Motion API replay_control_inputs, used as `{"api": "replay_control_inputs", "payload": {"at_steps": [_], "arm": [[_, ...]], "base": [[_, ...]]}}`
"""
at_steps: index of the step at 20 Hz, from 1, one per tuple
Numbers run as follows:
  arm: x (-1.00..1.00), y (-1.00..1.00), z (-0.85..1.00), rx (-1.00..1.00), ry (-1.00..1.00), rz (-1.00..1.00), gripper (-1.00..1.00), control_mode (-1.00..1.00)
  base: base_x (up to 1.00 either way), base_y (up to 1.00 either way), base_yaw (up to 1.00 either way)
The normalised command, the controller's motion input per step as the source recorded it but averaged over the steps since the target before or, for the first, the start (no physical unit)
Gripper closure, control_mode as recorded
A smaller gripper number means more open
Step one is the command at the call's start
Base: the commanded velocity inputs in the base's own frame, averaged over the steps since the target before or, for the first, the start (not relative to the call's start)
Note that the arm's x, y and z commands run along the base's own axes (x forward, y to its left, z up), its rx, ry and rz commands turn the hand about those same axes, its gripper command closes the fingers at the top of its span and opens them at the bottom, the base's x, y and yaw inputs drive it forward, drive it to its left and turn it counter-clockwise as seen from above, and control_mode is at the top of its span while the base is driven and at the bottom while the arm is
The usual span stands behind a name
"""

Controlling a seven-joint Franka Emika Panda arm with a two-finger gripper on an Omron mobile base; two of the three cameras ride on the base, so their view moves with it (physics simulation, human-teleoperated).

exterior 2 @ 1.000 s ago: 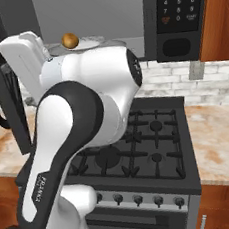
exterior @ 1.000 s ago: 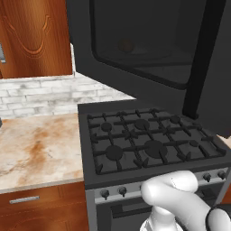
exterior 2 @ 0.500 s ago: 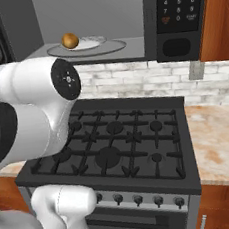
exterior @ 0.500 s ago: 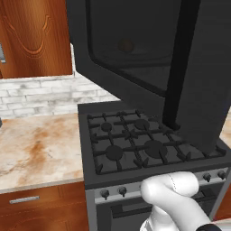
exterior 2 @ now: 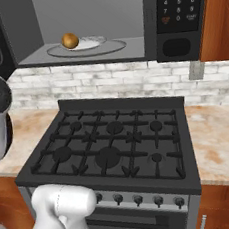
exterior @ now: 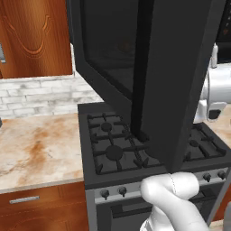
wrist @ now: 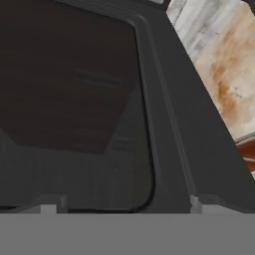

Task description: Retrieve the reheated potato from the microwave, then place the potato, cheese, and condiment on the cutting board.

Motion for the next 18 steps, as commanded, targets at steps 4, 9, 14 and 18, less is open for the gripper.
{"api": "replay_control_inputs", "payload": {"at_steps": [4, 9, 14, 18], "arm": [[0.08, 0.7, 0.06, -0.04, 0.01, -0.11, -1.0, -1.0], [0.06, 0.59, 0.05, -0.07, 0.04, -0.09, -1.0, -1.0], [0.12, 0.29, 0.01, -0.02, 0.08, -0.08, -1.0, -1.0], [0.05, -0.01, 0.0, -0.03, 0.07, -0.1, -1.0, -1.0]], "base": [[0.0, 0.0, 0.0], [0.0, 0.0, 0.0], [0.0, 0.0, 0.0], [0.0, 0.0, 0.0]]}}
